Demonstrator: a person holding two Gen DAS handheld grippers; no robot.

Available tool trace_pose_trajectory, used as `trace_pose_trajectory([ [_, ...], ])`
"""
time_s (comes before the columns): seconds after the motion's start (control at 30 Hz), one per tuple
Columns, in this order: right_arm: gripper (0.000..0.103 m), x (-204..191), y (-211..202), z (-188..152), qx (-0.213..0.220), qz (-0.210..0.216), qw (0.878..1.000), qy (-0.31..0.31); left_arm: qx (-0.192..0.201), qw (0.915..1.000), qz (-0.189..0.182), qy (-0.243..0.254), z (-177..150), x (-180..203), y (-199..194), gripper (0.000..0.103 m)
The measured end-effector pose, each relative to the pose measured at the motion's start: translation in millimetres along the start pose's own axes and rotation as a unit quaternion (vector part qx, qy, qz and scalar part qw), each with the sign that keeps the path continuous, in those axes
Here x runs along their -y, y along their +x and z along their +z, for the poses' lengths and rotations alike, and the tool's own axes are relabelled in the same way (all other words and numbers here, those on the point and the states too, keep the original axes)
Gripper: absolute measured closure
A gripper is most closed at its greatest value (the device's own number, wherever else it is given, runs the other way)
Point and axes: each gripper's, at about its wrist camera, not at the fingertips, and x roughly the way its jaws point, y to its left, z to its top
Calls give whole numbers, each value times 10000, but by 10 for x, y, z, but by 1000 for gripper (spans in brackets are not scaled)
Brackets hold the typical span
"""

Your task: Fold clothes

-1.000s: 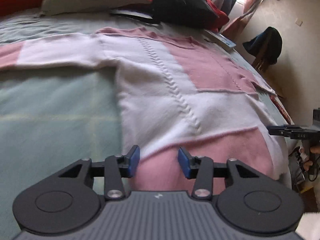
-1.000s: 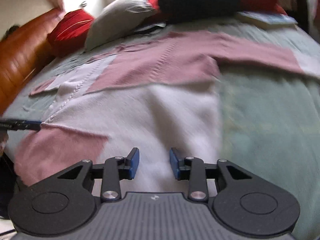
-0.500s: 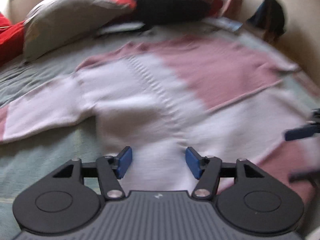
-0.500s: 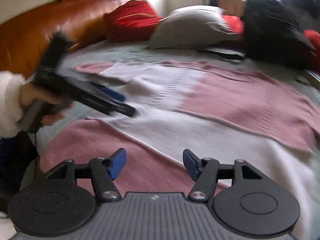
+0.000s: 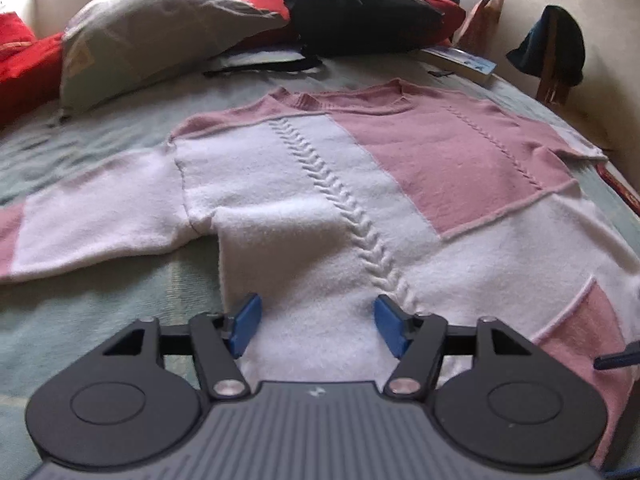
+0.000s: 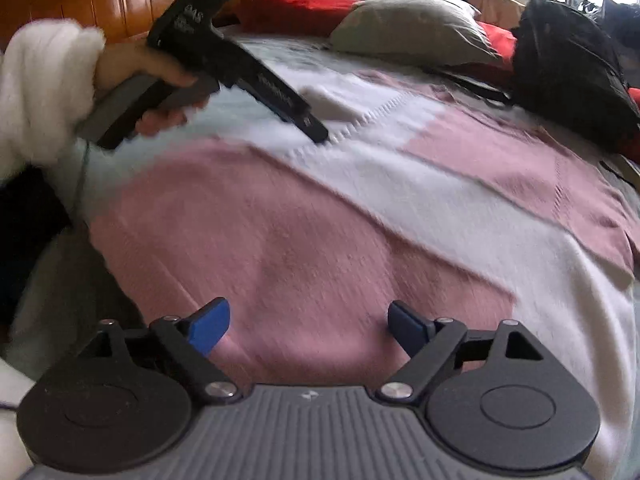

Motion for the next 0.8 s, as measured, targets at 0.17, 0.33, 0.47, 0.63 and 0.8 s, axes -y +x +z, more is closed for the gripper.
trace_pose_trajectory([
  [0.17,5,-216,205,498,425,73,9984,-361,303,9984,428,221,-41,13,-622,10],
  [0.33,4,-296,804,861,505,-197,9985,41,466,9943,955,18,-252,-98,-1155,7],
  [0.47,0,-500,947,724,104,-67,9999,82,599,9942,855,-240,-573,-133,-1389,6],
  [0.63,0,-848,735,479,127,211,9990,-362,555,9927,998,-380,-794,-107,-1405,5],
  [0.8,0,-385,350,463,442,57,9984,341,641,9881,1401,33,-836,118,-1452,4],
])
